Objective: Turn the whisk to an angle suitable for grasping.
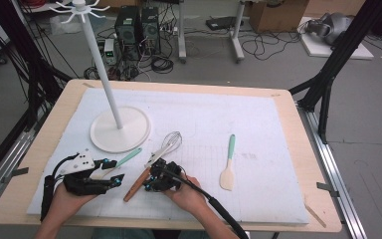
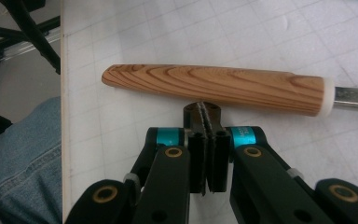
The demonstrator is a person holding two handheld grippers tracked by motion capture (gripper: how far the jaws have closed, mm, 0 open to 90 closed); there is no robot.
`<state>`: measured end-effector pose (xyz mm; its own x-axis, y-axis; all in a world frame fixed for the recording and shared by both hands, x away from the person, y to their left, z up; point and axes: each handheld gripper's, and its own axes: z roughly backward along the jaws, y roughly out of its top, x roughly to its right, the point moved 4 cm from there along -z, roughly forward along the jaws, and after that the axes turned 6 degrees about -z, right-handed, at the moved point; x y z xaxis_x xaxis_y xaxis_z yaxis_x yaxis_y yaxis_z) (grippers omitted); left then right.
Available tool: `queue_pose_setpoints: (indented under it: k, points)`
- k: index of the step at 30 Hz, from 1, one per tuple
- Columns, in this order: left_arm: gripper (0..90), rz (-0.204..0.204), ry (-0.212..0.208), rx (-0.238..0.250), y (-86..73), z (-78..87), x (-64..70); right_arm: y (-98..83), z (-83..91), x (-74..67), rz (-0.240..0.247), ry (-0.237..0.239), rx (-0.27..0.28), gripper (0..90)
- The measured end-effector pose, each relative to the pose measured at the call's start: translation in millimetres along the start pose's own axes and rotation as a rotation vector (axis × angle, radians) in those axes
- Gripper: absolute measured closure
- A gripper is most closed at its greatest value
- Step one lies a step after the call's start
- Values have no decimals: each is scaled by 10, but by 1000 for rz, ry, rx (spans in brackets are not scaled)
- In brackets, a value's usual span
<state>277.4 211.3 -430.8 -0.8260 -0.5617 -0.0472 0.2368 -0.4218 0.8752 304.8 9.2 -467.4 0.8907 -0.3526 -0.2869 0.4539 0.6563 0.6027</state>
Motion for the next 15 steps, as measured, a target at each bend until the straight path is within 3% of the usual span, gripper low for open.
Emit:
queue_pose_setpoints:
  k: [15]
  points:
    - [418, -6, -23, -21, 3, -70, 49, 60, -41, -24, 3, -14, 18, 892]
